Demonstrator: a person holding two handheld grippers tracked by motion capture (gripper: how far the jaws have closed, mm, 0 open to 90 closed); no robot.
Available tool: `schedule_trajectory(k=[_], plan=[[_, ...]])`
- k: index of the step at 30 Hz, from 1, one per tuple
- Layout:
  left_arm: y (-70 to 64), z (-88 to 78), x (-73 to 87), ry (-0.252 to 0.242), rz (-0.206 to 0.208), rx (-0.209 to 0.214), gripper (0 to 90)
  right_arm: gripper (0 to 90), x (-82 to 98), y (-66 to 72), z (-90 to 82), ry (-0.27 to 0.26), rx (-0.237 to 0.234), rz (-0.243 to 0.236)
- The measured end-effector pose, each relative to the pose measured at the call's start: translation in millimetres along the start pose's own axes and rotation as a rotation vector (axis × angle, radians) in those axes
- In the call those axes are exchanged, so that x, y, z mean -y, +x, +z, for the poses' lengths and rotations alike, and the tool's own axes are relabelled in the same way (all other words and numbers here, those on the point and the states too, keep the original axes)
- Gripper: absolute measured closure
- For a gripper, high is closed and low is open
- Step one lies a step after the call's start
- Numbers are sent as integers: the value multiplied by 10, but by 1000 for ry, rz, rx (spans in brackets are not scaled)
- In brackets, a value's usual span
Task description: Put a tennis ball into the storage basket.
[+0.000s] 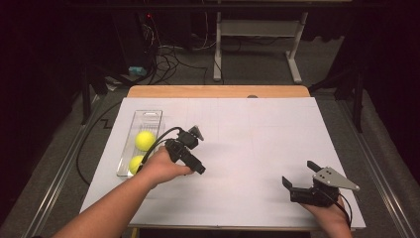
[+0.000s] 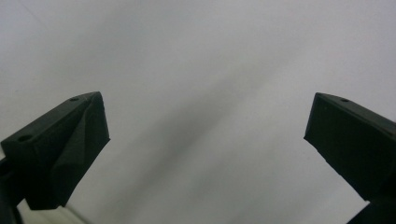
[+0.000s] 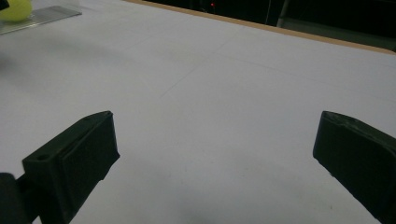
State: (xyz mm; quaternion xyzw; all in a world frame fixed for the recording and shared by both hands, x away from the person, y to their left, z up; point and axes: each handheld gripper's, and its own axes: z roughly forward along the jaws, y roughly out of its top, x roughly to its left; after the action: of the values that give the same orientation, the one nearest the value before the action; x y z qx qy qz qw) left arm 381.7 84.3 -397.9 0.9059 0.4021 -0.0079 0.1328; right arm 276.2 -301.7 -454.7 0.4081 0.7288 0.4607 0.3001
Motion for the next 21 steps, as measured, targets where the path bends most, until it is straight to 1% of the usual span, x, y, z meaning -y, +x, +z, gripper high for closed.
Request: schedule_trajectory(k=[3,4,5,7,8,11,12,14,17,21], plan=[[-43,68,54,-63,-4,15,5,0,-2,8,0,1,0,-2],[-43,68,54,-63,-4,15,5,0,-2,8,0,1,-1,-2],[-80,97,111,-130,4,26,5,0,-2,9,0,1,-2,-2],[-113,133,175,-195,-2,42,5,0,-1,10,0,0,-4,-3],[-120,153,209,-230,-10,62,5,0,-1,9,1,-1,-5,-4],[-126,238,309,-333,-31,92,5,0,-3,14,0,-4,-8,-1],[-124,271,341,-366,-32,94,5,0,-5,17,-1,-4,-9,-2],[-119,329,405,-419,-22,81,6,0,-7,26,-2,-5,-12,0],[-86,408,496,-505,-39,82,7,0,-11,41,2,-12,-19,-1],[-77,483,608,-610,-33,57,8,0,-10,73,10,-13,-30,0]])
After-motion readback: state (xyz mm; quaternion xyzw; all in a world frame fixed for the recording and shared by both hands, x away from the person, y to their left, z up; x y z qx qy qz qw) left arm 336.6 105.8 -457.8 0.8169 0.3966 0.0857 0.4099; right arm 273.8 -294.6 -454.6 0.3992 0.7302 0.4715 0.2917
